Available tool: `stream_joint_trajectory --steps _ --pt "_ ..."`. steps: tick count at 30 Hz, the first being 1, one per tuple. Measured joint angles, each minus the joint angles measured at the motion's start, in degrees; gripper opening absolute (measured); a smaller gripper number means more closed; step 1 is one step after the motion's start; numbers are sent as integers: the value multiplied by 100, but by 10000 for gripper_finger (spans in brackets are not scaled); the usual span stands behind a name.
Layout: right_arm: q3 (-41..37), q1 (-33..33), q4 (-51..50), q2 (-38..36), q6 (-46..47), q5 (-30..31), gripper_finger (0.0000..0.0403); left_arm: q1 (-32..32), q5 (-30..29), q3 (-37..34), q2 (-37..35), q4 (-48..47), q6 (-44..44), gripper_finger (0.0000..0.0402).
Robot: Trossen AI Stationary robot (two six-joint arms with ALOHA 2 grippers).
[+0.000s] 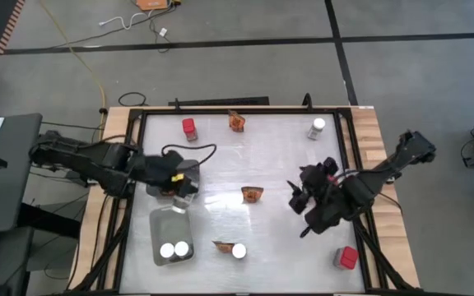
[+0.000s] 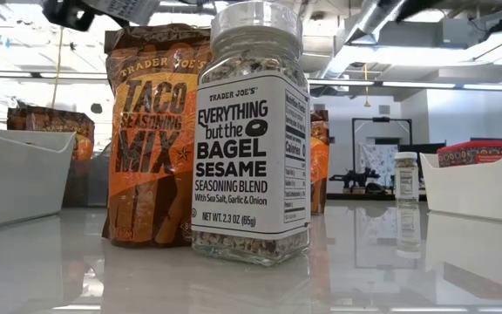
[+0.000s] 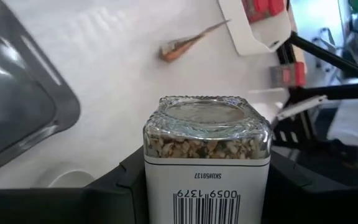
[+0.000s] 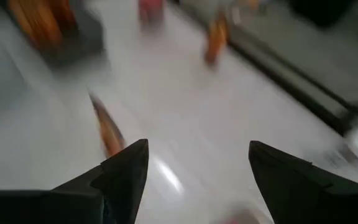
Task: Sort spices by type
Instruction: Adjust the white spice bottle inside the gray bin
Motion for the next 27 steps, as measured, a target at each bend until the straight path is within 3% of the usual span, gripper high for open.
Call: stream_joint_trajectory --steps 2,4,8,10,15,17,20,25,27 --pt "-357 -22 1220 -150 -889 352 306 353 479 0 26 114 112 189" --pt "-611 -182 2524 -141 -2484 307 306 723 995 0 55 404 140 189" --pt "-769 -586 4904 275 -6323 -461 306 1420 1994 0 153 829 238 189" --pt "-734 -721 5937 570 -8041 -709 306 1676 2217 4 223 894 238 189" --pt "-149 -938 7721 1352 -11530 -938 306 2247 2739 4 500 953 117 189" --pt "226 -1043 7712 1719 -12223 -939 306 2392 2874 2 594 1252 61 189" --pt "782 -1196 7519 2245 -12545 -872 306 2501 2905 2 678 1877 -73 189" --pt "1432 -1284 7507 2848 -12558 303 306 2500 2891 2 750 2882 -189 189" --pt "1543 -1300 7531 2936 -12437 437 306 2455 2871 2 763 3084 -212 189"
